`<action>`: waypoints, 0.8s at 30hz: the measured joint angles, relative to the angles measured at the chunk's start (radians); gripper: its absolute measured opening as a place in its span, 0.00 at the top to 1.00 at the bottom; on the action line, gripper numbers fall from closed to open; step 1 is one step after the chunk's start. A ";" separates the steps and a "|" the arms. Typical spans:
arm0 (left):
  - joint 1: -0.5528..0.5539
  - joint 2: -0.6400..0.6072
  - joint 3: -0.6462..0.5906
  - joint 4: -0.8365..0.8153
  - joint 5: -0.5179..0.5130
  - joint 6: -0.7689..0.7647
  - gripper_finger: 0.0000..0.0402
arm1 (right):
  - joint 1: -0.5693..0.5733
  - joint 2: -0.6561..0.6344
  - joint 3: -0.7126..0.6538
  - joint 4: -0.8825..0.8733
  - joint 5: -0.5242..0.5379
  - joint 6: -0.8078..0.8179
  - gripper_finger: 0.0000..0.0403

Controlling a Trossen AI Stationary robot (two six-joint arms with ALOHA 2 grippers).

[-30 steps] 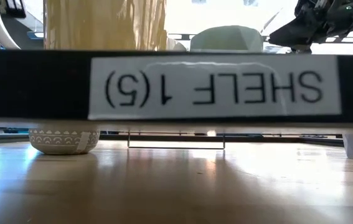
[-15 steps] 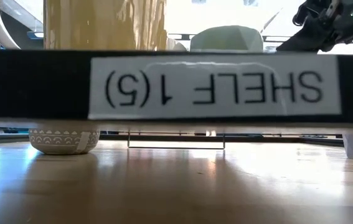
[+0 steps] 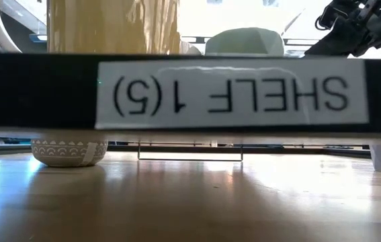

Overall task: Place coffee mugs
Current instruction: Adjust the red mug on the table

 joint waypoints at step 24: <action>0.067 0.016 0.002 -0.037 0.102 0.293 0.52 | 0.000 0.000 0.000 -0.044 -0.001 0.004 0.89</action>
